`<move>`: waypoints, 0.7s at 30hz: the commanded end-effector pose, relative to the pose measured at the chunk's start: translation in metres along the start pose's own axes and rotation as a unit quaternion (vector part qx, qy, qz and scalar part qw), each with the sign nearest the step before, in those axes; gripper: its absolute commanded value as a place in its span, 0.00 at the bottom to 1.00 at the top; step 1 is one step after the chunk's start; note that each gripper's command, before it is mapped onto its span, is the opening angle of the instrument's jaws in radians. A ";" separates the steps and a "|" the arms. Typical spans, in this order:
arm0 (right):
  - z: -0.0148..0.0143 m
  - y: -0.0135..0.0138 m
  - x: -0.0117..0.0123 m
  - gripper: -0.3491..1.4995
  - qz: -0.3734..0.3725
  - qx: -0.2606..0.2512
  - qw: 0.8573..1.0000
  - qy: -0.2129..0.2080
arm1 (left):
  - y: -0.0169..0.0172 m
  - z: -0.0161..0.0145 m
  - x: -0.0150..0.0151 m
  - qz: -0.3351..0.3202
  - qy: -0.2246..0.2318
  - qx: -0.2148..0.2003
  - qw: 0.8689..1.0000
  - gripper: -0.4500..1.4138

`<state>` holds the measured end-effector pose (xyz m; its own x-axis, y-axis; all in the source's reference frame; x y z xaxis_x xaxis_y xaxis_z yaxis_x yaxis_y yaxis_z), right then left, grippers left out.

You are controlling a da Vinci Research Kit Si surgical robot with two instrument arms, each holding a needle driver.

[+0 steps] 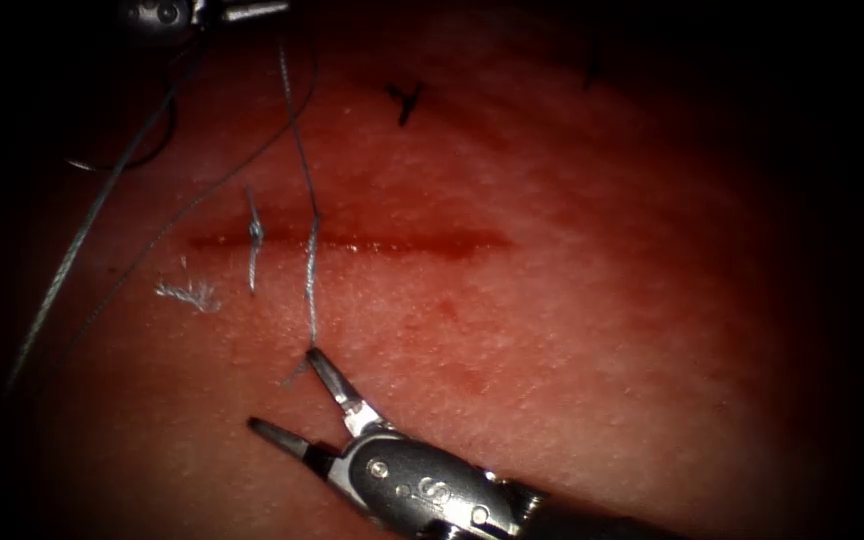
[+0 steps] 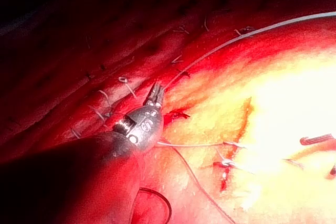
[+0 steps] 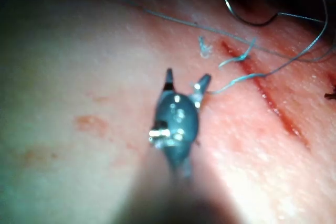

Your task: Wound Closure

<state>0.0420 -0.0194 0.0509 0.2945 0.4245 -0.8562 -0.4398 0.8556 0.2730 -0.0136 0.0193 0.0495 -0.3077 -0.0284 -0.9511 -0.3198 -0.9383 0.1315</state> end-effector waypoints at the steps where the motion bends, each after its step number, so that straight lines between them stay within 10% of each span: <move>1: 0.0005 0.0008 0.0007 0.84 0.002 0.002 1.000 0.001 | 0.0004 0.0005 0.0007 -0.013 0.012 -0.006 1.000 0.00; 10: 0.0000 0.0054 0.0024 0.75 0.016 0.020 1.000 -0.002 | 0.0064 -0.0022 0.0057 -0.070 0.068 -0.047 0.994 0.00; 16: 0.0049 0.0098 0.0019 0.65 0.017 0.056 0.998 0.000 | 0.0091 -0.0042 0.0079 -0.114 0.085 -0.069 0.987 0.00; 21: 0.0082 0.0113 0.0019 0.16 0.013 0.085 0.996 0.015 | 0.0110 -0.0050 0.0086 -0.157 0.088 -0.075 0.981 0.00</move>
<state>0.0438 -0.0071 0.0559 0.2616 0.4440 -0.8570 -0.2885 0.8833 0.3695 -0.0146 0.0061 0.0409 -0.0488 0.2359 -0.9706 -0.2296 -0.9483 -0.2189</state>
